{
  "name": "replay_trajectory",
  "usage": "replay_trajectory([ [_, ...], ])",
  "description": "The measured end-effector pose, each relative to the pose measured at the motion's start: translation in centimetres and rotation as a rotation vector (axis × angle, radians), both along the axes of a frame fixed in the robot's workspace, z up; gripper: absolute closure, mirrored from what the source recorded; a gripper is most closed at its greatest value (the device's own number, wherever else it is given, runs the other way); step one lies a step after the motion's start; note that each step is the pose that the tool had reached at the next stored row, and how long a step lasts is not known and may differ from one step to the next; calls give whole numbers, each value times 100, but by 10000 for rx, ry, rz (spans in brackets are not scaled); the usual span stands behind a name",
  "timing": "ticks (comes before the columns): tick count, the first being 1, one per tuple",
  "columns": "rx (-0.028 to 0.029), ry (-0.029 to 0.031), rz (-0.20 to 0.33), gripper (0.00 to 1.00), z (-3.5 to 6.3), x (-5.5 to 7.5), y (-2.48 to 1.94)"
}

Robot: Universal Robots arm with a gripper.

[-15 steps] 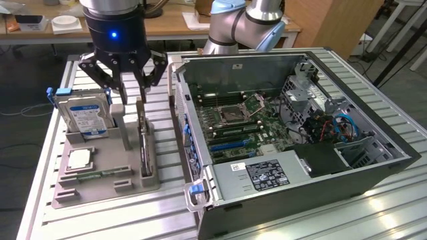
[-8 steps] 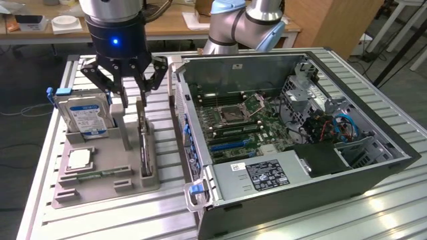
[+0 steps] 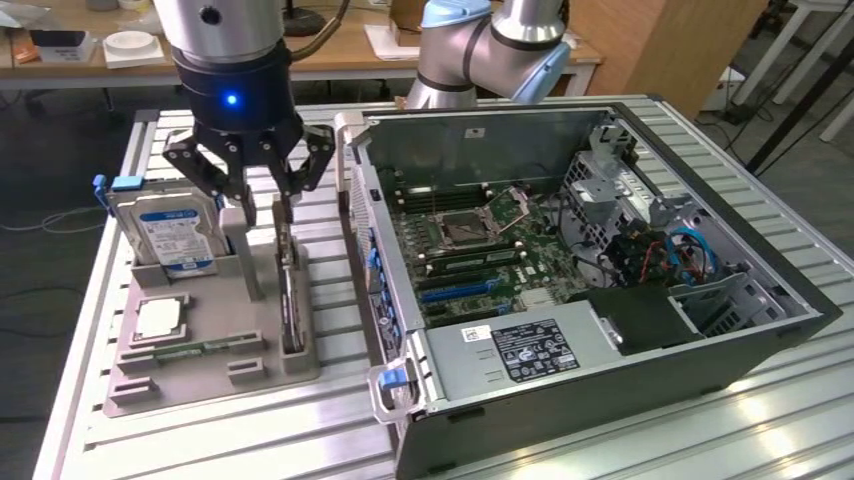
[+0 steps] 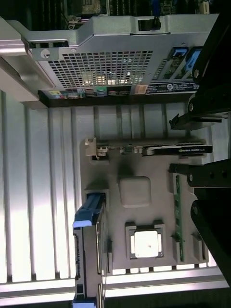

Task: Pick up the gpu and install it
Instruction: 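Pick up the gpu and move the gpu toward the slot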

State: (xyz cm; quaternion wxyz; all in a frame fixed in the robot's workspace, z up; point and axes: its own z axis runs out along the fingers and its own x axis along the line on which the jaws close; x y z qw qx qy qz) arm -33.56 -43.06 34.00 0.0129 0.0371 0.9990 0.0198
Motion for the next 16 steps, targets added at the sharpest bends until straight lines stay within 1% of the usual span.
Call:
replay_trajectory([
  [5,1,-1,12,58,-68,-4,-32],
  [16,0,-1,193,58,-202,-3,-60],
])
